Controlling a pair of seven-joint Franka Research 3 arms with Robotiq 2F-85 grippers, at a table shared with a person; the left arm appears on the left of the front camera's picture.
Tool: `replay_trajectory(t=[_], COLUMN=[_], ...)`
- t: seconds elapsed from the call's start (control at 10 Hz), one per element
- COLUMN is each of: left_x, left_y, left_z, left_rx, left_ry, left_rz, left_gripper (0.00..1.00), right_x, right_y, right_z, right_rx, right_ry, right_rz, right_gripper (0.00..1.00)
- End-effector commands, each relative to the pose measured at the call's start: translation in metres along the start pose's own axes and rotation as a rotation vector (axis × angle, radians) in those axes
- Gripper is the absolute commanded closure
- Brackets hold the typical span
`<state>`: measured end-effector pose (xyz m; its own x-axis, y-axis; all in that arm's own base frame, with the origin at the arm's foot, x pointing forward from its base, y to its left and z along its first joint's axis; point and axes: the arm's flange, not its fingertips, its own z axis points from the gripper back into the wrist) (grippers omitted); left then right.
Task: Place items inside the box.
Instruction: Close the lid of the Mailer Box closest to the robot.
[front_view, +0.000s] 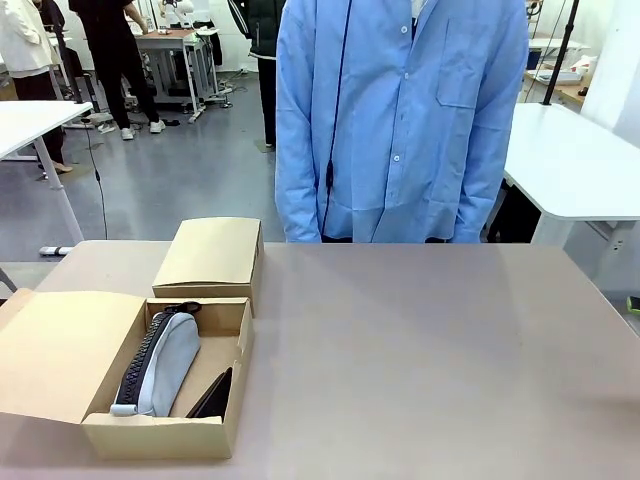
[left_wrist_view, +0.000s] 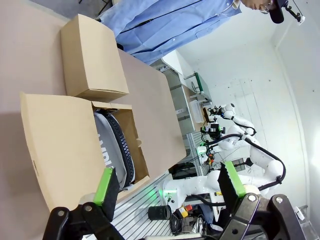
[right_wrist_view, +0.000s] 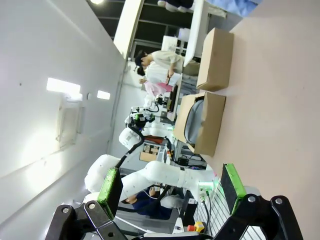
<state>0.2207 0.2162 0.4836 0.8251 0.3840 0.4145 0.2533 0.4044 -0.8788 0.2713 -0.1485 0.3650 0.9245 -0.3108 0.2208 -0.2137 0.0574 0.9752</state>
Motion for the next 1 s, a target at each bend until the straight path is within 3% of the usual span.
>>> replay_trajectory(t=[0.0, 0.1, 0.2, 0.4, 0.6, 0.7, 0.9], left_x=[0.000, 0.007, 0.012, 0.008, -0.008, 0.003, 0.003], left_y=[0.000, -0.030, -0.043, -0.058, -0.071, -0.080, -0.080], left_z=[0.000, 0.004, 0.004, 0.002, -0.027, -0.011, -0.011], left_rx=[0.000, -0.053, -0.279, -0.452, -0.475, -0.297, -0.297], left_ry=[0.000, -0.164, -0.086, -0.043, 0.211, 0.041, 0.041], left_rz=[0.000, -0.448, -0.617, -0.881, -0.911, -0.755, -0.755], left_gripper=[0.00, 0.00, 0.00, 0.00, 0.00, 0.00, 0.00], right_x=[-0.001, -0.001, -0.001, -0.001, -0.001, -0.001, -0.001], right_y=[0.005, 0.005, 0.005, 0.005, 0.005, 0.005, 0.005], right_z=[0.002, 0.002, 0.002, 0.002, 0.002, 0.002, 0.002], right_rx=[0.010, 0.010, 0.010, 0.010, 0.010, 0.010, 0.010], right_ry=[-0.001, -0.001, -0.001, -0.001, -0.001, -0.001, -0.001], right_rz=[-0.004, -0.004, -0.004, -0.004, -0.004, -0.004, -0.004], right_gripper=[0.00, 0.00, 0.00, 0.00, 0.00, 0.00, 0.00])
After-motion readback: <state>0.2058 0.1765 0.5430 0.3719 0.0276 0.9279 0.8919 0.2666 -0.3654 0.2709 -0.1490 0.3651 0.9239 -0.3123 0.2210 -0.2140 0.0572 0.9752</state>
